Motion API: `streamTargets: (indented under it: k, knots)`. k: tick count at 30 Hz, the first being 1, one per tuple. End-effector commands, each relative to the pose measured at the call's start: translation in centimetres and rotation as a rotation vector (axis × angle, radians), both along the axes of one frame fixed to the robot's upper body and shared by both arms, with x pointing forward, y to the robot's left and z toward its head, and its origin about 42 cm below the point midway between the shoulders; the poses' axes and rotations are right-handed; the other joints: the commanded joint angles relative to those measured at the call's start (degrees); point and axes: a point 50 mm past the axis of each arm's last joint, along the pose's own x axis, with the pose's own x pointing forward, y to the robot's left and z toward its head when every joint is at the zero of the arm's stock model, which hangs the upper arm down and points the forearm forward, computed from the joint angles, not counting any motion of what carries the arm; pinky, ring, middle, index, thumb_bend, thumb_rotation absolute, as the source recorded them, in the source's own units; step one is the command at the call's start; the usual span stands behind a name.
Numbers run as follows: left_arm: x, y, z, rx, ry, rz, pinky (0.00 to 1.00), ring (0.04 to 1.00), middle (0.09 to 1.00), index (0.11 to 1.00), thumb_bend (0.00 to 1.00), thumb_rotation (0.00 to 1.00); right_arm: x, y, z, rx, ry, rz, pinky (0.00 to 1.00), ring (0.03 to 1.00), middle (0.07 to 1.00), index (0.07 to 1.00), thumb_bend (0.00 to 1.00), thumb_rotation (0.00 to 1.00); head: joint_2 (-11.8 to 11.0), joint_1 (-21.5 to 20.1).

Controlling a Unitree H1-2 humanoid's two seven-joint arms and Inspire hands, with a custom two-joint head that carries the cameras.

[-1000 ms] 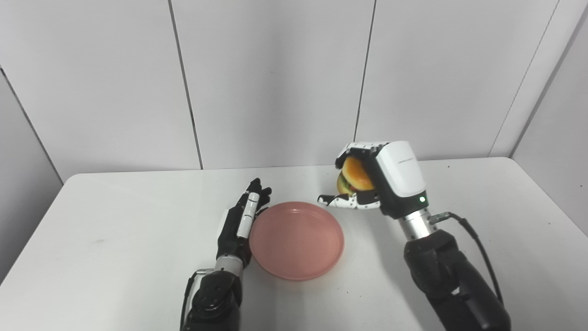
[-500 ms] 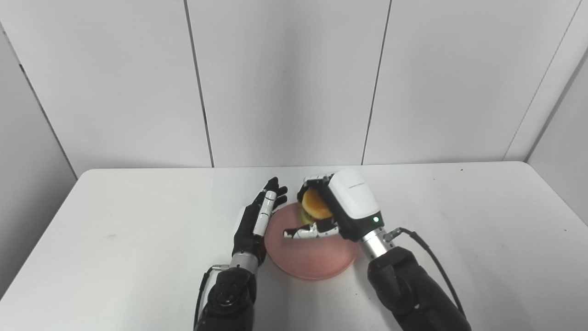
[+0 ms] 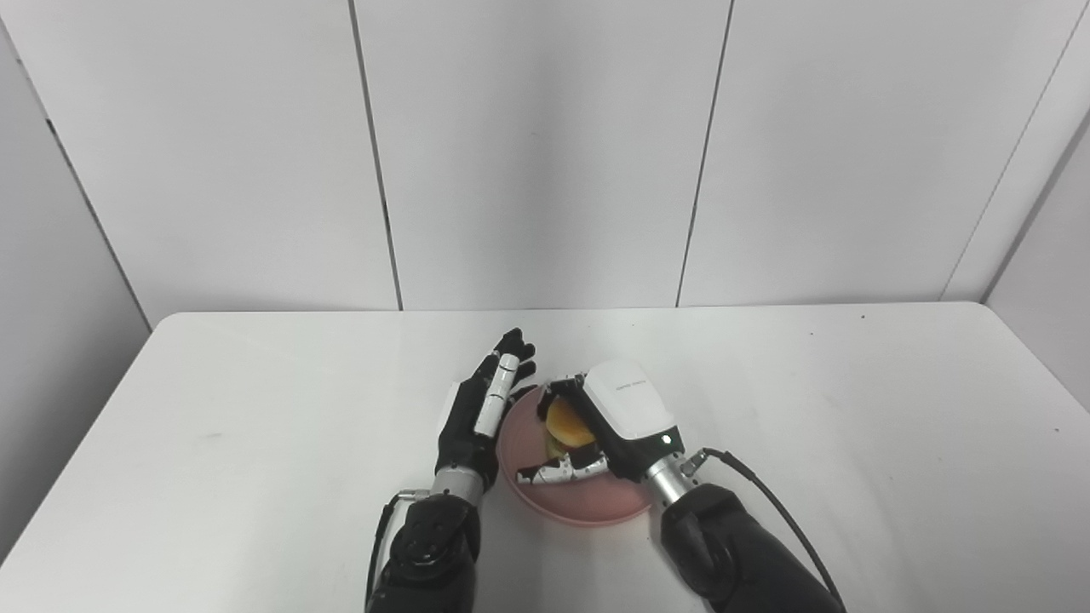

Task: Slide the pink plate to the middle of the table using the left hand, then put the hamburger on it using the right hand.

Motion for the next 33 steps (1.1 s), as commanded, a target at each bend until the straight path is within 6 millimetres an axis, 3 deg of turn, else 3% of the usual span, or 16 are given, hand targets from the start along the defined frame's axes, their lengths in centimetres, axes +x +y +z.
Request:
streamTargets:
  k: [1, 6, 8, 9, 11, 13, 18, 26, 33]
  knots:
    - [-0.5, 0.0, -1.7, -0.004, 0.087, -0.009, 0.80, 0.891, 0.875, 0.869, 0.73, 0.84, 1.2, 0.8, 2.8, 0.023, -0.096, 0.038, 0.26, 0.326, 0.398, 0.435, 0.66, 0.54, 0.01, 0.04]
    - [-0.5, 0.3, -1.6, -0.005, 0.078, -0.018, 0.80, 0.887, 0.848, 0.872, 0.73, 0.86, 1.2, 0.1, 2.3, -0.030, -0.096, 0.027, 0.32, 0.383, 0.458, 0.500, 0.62, 0.57, -0.04, -0.21]
    - [-0.5, 0.4, -1.5, -0.005, 0.078, -0.020, 0.81, 0.890, 0.854, 0.872, 0.73, 0.86, 1.2, -0.1, 2.1, -0.039, -0.099, 0.028, 0.38, 0.454, 0.534, 0.558, 0.60, 0.71, -0.05, -0.31]
    - [-0.5, 0.4, -1.5, -0.002, 0.077, -0.021, 0.81, 0.898, 0.868, 0.870, 0.73, 0.87, 1.2, -0.2, 2.1, -0.039, -0.098, 0.031, 0.45, 0.525, 0.592, 0.597, 0.61, 0.83, -0.05, -0.35]
    - [-0.5, 0.5, -1.5, 0.006, 0.074, -0.021, 0.81, 0.901, 0.873, 0.869, 0.73, 0.87, 1.1, -0.3, 2.1, -0.037, -0.102, 0.037, 0.47, 0.550, 0.612, 0.611, 0.62, 0.88, -0.11, -0.40]
    - [-0.5, 0.6, -1.5, 0.014, 0.072, -0.020, 0.80, 0.889, 0.860, 0.873, 0.72, 0.88, 1.0, -0.5, 2.3, -0.027, -0.111, 0.048, 0.56, 0.622, 0.662, 0.653, 0.66, 0.97, -0.06, -0.43]
    - [-0.7, 0.6, -1.3, 0.015, 0.069, -0.016, 0.79, 0.864, 0.823, 0.867, 0.72, 0.88, 0.5, -0.7, 3.3, 0.004, -0.142, 0.075, 0.61, 0.686, 0.731, 0.717, 0.74, 1.00, 0.07, -0.58]
    - [-0.8, 0.5, -1.2, -0.016, 0.078, -0.015, 0.84, 0.877, 0.846, 0.869, 0.72, 0.86, -0.5, -1.0, 5.5, 0.056, -0.223, 0.089, 0.61, 0.690, 0.743, 0.731, 0.80, 1.00, 0.31, -0.59]
    - [-0.6, 0.9, -1.2, 0.014, 0.068, -0.001, 0.84, 0.876, 0.827, 0.869, 0.74, 0.88, -1.5, -2.1, 7.4, 0.275, -0.261, 0.084, 0.59, 0.687, 0.737, 0.716, 0.84, 1.00, -0.21, -0.90]
